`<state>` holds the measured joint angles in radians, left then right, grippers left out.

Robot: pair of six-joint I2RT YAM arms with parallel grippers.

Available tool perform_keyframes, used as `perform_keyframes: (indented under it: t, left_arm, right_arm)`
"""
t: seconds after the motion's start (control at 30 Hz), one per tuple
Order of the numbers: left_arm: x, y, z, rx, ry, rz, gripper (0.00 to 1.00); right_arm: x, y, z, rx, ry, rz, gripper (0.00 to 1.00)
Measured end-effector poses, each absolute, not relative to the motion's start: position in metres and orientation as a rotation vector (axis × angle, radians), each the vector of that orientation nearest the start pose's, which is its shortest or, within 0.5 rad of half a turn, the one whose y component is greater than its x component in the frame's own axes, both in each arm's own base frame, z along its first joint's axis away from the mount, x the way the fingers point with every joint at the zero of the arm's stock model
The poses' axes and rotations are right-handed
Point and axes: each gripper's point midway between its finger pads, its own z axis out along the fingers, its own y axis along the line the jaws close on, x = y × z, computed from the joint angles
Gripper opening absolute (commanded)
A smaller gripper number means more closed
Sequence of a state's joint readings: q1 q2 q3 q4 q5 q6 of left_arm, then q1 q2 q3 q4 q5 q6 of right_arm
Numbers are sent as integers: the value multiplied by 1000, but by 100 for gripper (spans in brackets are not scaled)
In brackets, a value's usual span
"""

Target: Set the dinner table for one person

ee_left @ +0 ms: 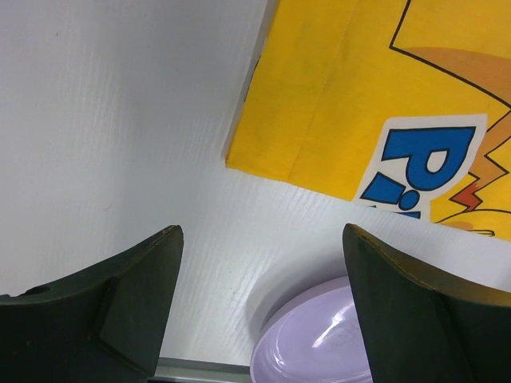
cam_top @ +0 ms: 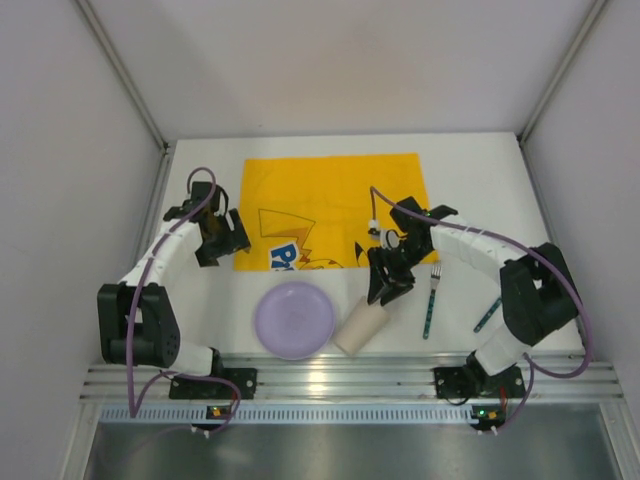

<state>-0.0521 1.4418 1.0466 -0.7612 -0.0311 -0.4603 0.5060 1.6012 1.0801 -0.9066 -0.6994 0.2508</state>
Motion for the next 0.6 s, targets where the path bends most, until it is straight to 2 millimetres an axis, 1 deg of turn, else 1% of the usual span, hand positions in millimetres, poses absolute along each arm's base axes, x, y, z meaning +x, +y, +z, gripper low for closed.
perform_keyframes:
  t: [0.07,0.17,0.23,0.3,0.33,0.4,0.43,0.47,0.6]
  left_arm:
    - [299,-29,91,-557,2678,-108,86]
    - [299,-30,91,-547,2683,-116,86]
    - [299,-30,91,-541,2685,-116,86]
    - [298,-31,90,-536,2689,-117,86]
    - [297,-31,89,-536,2690,-117,86]
    - [295,-30,87,-536,2697,-115,86]
    - [293,-30,85,-535,2704,-112,86]
    - [291,-30,82,-536,2711,-110,86]
    - [284,-30,75,-536,2734,-102,86]
  right_arm:
    - [158,232,98,-481,3063,1125,52]
    - [147,233,94,-502,3089,1125,53]
    - [141,234,93,-510,3095,1129,44]
    - [137,235,94,-506,3087,1140,38]
    - [135,236,96,-503,3079,1151,28]
    - [131,240,98,-507,3057,1177,15]
    - [129,244,99,-511,3048,1192,3]
    - [127,247,100,-518,3040,1205,0]
    - [121,259,102,-523,3025,1259,0]
